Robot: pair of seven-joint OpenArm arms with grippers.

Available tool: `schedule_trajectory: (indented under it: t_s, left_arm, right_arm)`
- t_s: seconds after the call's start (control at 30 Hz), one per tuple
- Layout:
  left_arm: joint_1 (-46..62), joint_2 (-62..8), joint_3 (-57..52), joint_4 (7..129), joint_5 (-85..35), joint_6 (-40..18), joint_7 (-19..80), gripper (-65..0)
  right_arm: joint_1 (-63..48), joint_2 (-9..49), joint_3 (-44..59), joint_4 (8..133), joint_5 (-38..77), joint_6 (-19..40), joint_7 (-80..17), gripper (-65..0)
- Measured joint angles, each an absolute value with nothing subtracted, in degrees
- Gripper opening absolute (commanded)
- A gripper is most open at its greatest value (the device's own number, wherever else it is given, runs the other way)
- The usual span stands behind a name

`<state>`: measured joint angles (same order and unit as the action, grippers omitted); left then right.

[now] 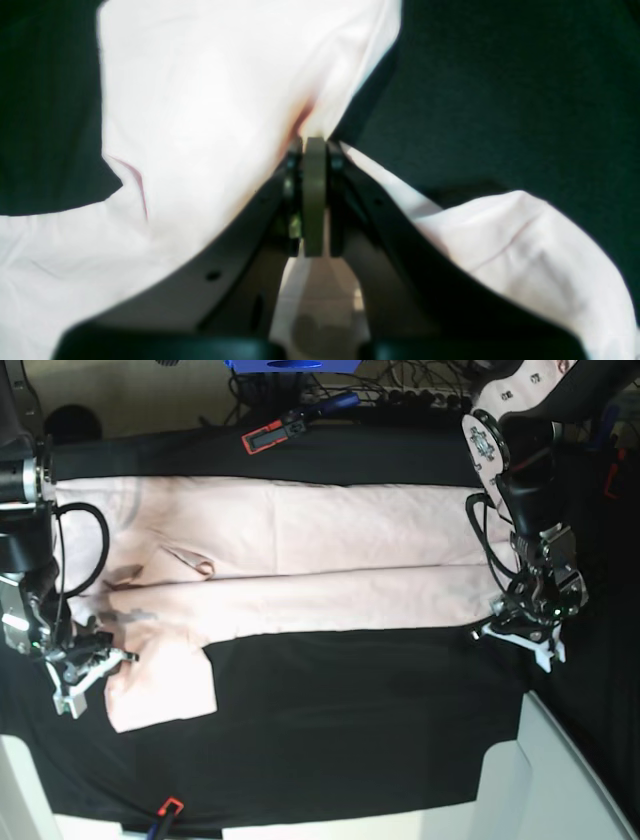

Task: Fold the T-shirt properly
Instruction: 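Lower the left gripper to the strip's collar end and grasp it, then pull the strip taut with both grippers and fold it lengthwise again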

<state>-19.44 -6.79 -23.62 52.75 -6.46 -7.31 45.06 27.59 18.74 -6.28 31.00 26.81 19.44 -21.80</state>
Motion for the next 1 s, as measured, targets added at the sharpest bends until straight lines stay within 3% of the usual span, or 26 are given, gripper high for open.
schedule_trajectory:
  t_s: [0.2,0.47,1.0]
  left_arm:
    - [-19.1,-6.0,-23.6,58.9,-6.5,-7.5,47.0,-65.0]
    - [-19.0,-6.0,-23.4,59.2,-6.5,-7.4,47.6,-65.0]
    - [-13.5,-5.5,-23.1,76.8,-11.9,-7.6,55.2,-65.0]
  right_arm:
    - [27.6,18.4,-6.3,31.0,27.0,19.5,-21.7,-65.0]
    - [27.6,18.5,-6.3,31.0,27.0,19.5,-21.6,-65.0]
    - [27.4,19.5,-6.0,33.8,27.2,19.3,-19.7,-65.0]
